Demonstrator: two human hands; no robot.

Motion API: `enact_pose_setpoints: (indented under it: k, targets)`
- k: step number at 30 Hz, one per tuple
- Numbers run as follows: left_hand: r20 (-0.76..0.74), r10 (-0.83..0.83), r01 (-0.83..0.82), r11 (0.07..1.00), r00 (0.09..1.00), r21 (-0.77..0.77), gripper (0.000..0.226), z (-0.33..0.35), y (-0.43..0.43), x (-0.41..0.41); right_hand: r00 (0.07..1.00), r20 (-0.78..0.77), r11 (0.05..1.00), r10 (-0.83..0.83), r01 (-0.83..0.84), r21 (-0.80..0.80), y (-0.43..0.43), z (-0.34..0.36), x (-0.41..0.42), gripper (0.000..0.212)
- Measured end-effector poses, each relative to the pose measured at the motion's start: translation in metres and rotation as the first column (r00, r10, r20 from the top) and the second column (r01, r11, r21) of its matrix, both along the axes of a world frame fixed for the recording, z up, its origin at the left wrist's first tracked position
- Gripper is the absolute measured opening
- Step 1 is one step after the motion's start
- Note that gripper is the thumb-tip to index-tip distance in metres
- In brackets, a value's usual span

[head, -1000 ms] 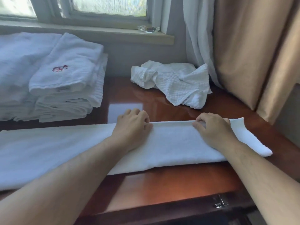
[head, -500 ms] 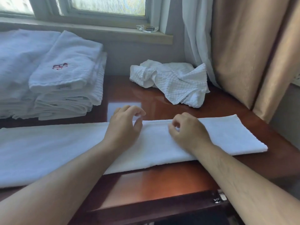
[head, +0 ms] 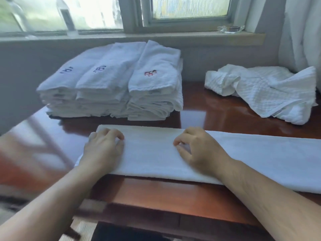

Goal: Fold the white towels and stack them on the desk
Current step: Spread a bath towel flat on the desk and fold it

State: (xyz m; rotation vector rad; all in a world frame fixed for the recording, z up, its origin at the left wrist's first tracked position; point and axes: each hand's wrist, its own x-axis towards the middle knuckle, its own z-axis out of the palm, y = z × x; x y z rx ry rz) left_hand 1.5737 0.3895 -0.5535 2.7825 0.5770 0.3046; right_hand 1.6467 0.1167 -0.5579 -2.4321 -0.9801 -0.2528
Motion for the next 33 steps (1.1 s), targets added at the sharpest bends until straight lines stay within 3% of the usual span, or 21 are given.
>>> enact_pose_setpoints:
  k: [4, 7, 11, 15, 19, 23, 25, 29, 31, 33]
  targets:
    - [-0.236, 0.154, -0.166, 0.985, 0.96, -0.035, 0.058, 0.007, 0.01, 0.007, 1.0, -0.021, 1.0, 0.008, -0.008, 0.015, 0.002, -0.003, -0.002, 0.021]
    - [-0.304, 0.139, -0.164, 0.985, 0.942, -0.059, 0.06, 0.014, 0.011, 0.01, 1.0, -0.006, 1.0, 0.003, -0.003, 0.011, 0.002, -0.004, -0.004, 0.022]
    - [-0.253, 0.09, -0.116, 0.989, 0.963, -0.089, 0.06, 0.026, 0.011, 0.013, 1.0, 0.001, 1.0, 0.0, 0.0, -0.004, 0.002, -0.004, -0.006, 0.022]
    - [-0.16, 0.108, -0.147, 0.955, 0.981, -0.259, 0.087, 0.035, 0.018, 0.009, 1.0, 0.001, 1.0, 0.003, -0.003, -0.001, 0.001, -0.005, -0.006, 0.022]
    - [-0.223, 0.166, -0.253, 0.854, 0.961, -0.454, 0.088, 0.047, 0.034, -0.001, 1.0, -0.01, 1.0, 0.001, -0.001, 0.018, 0.0, -0.007, -0.005, 0.02]
    - [-0.265, 0.174, -0.288, 0.823, 0.949, -0.49, 0.115, 0.054, 0.05, -0.013, 1.0, -0.015, 1.0, -0.01, 0.01, 0.019, 0.002, -0.006, -0.005, 0.02]
    - [-0.195, 0.15, -0.241, 0.735, 0.969, -0.634, 0.107, 0.048, 0.052, -0.018, 1.0, -0.015, 1.0, -0.013, 0.013, 0.021, 0.002, -0.006, -0.006, 0.019]
    - [0.072, 0.109, 0.013, 0.467, 0.991, -0.884, 0.085, 0.045, 0.053, -0.019, 0.997, -0.069, 1.0, -0.028, 0.028, 0.004, 0.002, -0.003, -0.003, 0.017]
    - [0.156, 0.013, 0.137, 0.413, 0.988, -0.9, 0.079, 0.057, 0.043, -0.019, 0.989, -0.138, 0.999, -0.047, 0.045, -0.022, 0.004, 0.002, -0.002, 0.013]
    - [0.213, -0.115, 0.242, 0.42, 0.97, -0.875, 0.078, 0.072, 0.026, -0.016, 0.969, -0.239, 0.997, -0.069, 0.071, 0.001, 0.005, 0.009, 0.0, 0.015]
